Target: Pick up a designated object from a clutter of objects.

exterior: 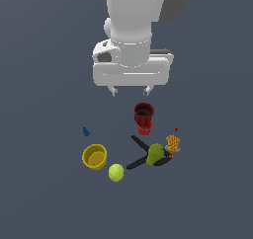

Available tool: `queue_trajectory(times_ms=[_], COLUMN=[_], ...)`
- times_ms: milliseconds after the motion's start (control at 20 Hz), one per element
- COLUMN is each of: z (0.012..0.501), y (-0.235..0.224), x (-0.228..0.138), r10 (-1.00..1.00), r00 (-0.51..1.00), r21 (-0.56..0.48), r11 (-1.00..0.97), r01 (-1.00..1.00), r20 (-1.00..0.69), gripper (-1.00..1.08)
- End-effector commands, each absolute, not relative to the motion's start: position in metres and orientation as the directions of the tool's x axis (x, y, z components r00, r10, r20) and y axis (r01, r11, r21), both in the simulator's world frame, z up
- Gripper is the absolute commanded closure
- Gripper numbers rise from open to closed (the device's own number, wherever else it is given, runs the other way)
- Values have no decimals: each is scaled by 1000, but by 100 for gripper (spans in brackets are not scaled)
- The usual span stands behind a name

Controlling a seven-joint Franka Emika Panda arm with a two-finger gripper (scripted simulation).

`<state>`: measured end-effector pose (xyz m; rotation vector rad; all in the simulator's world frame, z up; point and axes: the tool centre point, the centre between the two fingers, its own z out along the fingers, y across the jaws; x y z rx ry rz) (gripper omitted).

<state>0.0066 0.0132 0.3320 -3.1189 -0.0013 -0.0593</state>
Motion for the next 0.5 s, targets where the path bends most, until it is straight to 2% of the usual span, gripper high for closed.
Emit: queue_trajectory(times_ms=[0, 450], z=[332, 328], y=[13, 24], x=[7, 9], r10=[0, 44], r00=[999, 998], r21=[-22, -29], r11=[-1000, -999], r01=[1, 46], r20=[38, 40], gripper=[-92, -92])
